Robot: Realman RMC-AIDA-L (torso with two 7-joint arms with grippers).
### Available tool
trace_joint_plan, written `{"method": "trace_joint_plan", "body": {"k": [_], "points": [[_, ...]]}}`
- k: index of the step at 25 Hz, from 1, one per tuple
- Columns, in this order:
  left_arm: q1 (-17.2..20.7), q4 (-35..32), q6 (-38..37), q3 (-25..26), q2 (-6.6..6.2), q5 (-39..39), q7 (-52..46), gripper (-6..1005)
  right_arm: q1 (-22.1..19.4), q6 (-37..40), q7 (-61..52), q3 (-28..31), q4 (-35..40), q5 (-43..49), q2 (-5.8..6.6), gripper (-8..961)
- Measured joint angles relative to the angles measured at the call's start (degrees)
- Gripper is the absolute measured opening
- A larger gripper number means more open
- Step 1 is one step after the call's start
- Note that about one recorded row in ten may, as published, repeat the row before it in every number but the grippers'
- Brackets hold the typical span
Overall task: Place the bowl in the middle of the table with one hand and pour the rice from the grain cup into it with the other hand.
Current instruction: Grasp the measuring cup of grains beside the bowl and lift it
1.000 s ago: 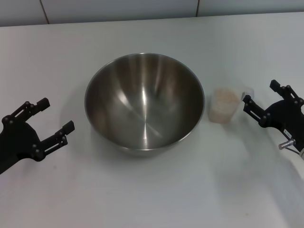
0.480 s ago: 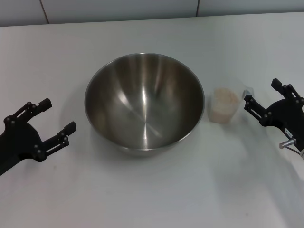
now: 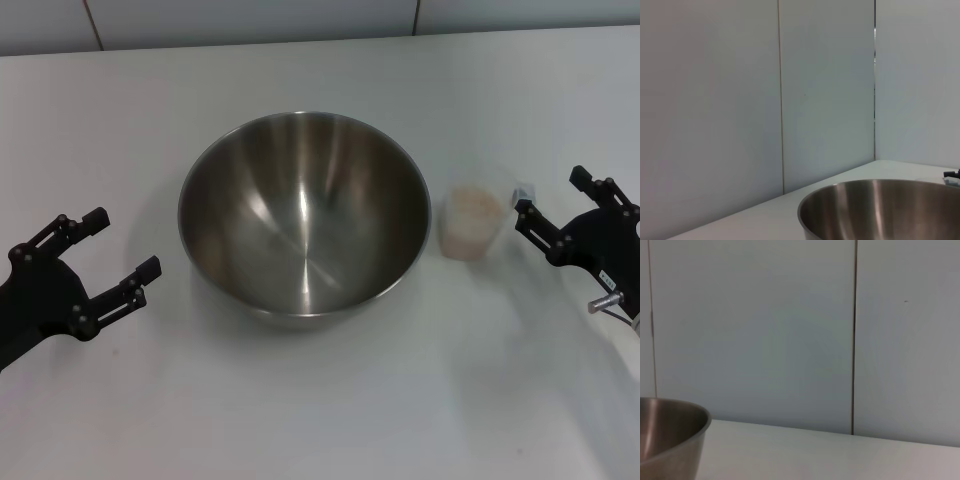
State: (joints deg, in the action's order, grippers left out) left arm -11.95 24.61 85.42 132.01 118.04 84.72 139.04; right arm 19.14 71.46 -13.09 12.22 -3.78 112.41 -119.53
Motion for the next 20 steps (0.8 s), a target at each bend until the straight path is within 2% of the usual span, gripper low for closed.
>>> {"method": "trace_joint_plan", "body": {"k": [4,20], "points": [[0.0,0.0,-0.1,0.0,0.0,0.0,0.0,829,-0.07,0.0,0.0,-0.01,0.0,0.0,0.0,810],[0.0,0.0,-0.36,0.0,0.0,0.0,0.0,829,-0.07,-0.01,0.0,-0.09,0.0,0.01,0.0,203]]}}
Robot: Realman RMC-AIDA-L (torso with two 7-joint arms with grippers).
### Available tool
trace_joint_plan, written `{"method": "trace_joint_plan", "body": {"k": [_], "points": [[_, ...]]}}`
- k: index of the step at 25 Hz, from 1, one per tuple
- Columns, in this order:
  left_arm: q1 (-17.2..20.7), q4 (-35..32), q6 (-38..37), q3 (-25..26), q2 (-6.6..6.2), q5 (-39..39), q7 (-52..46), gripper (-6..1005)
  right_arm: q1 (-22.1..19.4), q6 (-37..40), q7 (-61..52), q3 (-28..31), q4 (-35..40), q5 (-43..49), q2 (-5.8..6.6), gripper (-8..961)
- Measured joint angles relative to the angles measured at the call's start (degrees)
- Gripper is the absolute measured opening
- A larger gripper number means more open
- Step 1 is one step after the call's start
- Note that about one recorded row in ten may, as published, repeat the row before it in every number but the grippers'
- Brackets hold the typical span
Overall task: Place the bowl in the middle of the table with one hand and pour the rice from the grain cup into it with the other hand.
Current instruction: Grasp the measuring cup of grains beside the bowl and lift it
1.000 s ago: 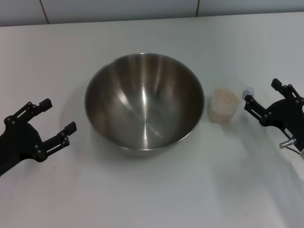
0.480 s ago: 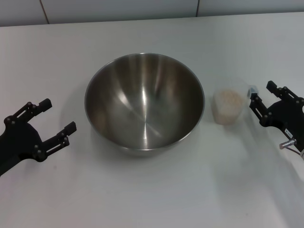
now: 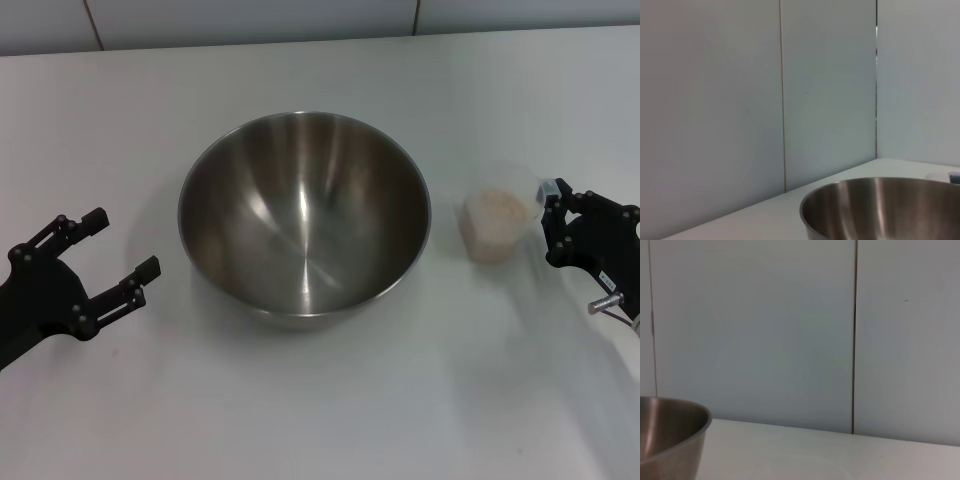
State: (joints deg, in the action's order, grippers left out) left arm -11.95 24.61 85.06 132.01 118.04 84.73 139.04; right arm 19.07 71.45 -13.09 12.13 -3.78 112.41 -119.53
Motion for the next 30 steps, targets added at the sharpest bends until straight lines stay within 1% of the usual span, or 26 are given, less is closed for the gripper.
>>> {"method": "trace_joint_plan", "body": {"k": [1,6,30], "points": [[0.0,0.0,-0.04,0.0,0.0,0.0,0.0,829,0.0,0.0,0.0,0.0,0.0,0.0,0.0,167],[0.0,0.0,-0.21,-0.07,0.08,0.0,0.0,829,0.0,0.0,0.0,0.0,0.0,0.0,0.0,109],[0.0,0.0,-0.38,-0.6,0.08,0.0,0.0,829,-0.09,0.62,0.0,0.09,0.0,0.0,0.0,40]]}}
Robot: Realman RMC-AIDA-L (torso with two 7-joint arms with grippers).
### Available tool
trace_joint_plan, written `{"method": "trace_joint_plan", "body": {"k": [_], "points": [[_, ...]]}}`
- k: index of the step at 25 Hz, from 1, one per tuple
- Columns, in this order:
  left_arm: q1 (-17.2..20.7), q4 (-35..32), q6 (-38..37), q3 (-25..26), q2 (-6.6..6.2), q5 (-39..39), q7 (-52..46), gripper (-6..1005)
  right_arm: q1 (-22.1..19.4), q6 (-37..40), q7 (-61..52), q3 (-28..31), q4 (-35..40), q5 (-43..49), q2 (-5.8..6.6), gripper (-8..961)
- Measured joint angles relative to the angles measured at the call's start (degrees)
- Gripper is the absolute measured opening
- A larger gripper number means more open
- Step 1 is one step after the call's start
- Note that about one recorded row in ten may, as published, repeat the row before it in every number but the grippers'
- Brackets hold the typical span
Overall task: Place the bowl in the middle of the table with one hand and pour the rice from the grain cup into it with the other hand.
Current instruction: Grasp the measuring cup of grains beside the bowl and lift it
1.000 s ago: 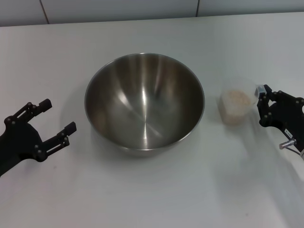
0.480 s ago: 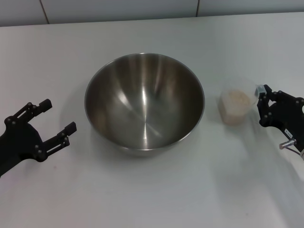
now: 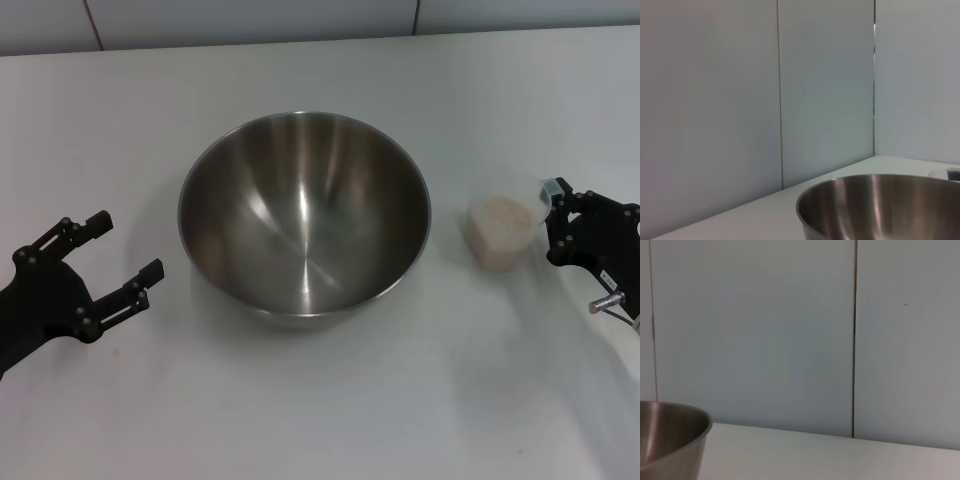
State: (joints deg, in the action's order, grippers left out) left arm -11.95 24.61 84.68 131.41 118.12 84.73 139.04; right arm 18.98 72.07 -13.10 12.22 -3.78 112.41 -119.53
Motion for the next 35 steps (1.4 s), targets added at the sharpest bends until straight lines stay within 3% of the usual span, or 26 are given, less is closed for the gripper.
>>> {"method": "trace_joint_plan", "body": {"k": [35], "points": [[-0.18,0.0,-0.13,-0.29,0.04,0.0,0.0,829,-0.36,3.96,0.0,1.26,-0.09,0.0,0.09,36]]}}
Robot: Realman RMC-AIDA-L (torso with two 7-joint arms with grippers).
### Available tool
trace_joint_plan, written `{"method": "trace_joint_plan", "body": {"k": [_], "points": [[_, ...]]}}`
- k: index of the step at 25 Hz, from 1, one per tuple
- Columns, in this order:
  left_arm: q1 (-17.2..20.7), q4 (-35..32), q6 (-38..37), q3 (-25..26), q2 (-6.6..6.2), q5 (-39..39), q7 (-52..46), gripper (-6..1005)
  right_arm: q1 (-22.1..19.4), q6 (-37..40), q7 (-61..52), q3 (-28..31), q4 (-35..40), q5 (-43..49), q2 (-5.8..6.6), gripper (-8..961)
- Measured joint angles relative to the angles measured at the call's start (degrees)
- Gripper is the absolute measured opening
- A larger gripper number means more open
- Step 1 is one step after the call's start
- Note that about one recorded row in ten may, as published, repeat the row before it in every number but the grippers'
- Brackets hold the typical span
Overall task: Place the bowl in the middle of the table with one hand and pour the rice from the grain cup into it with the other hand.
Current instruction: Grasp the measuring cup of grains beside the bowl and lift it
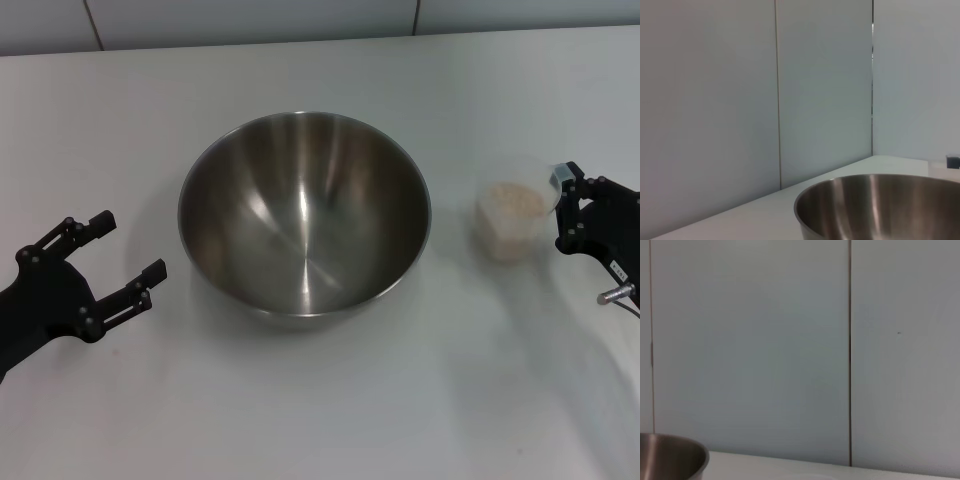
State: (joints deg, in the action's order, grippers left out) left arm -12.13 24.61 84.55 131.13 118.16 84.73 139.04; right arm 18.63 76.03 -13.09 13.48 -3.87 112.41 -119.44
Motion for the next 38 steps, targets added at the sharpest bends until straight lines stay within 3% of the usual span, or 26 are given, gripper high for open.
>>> {"method": "trace_joint_plan", "body": {"k": [29,38], "points": [[-0.18,-0.08,-0.41,0.0,0.05,0.45,0.0,829,0.27,2.95,0.0,0.76,-0.09,0.0,0.02,37],[-0.18,-0.09,-0.8,0.0,0.06,1.2,0.0,829,1.65,7.83,-0.38,1.47,0.42,0.0,0.32,37]]}}
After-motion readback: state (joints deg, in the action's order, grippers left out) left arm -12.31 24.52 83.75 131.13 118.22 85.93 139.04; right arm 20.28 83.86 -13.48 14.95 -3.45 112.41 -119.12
